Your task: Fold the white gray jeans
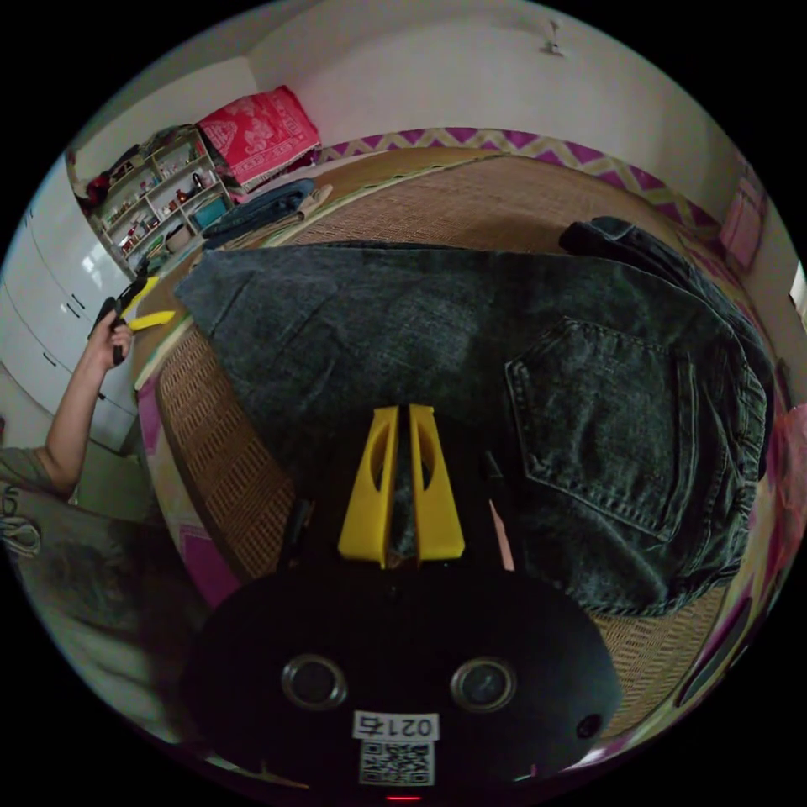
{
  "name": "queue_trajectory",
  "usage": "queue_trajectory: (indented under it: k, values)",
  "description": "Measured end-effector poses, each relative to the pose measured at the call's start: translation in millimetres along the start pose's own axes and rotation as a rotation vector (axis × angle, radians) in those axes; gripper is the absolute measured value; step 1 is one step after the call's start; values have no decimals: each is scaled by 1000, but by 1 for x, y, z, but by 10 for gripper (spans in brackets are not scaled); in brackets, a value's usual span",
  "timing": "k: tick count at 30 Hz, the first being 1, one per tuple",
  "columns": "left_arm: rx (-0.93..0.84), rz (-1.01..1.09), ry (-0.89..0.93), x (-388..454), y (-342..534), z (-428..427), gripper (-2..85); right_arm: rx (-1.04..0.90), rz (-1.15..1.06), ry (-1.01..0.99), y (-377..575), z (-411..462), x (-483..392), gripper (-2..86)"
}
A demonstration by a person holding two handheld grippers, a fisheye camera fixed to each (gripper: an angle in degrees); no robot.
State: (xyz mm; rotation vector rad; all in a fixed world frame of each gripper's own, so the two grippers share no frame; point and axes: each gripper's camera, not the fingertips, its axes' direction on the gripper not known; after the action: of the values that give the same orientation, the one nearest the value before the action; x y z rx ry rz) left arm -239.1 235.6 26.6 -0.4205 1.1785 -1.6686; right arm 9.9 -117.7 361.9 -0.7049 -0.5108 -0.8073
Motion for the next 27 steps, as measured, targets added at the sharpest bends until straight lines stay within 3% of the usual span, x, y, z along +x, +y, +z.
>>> queue_trajectory:
  k: [6, 10, 15, 18, 21, 27]
  values:
    - [2, -6, -37, 4, -4, 43, 139, 2, 0, 19, 6, -6, 2, 9]
    - [62, -56, -56, 0, 10, 67, 38, 4, 9, 23, 12, -12, 8, 8]
    - [81, -53, 52, 18, 34, 84, -5, 6, 27, -18, 21, -21, 24, 5]
    - [96, 86, 54, 73, 54, 86, -8, 16, 56, -79, 30, -30, 42, 0]
    - [120, 331, -64, 167, 89, 96, -9, 117, 85, -101, 51, -58, 58, -4]
    - [79, 914, -229, 372, 247, 192, -9, 316, 163, -74, 129, -141, 86, -5]
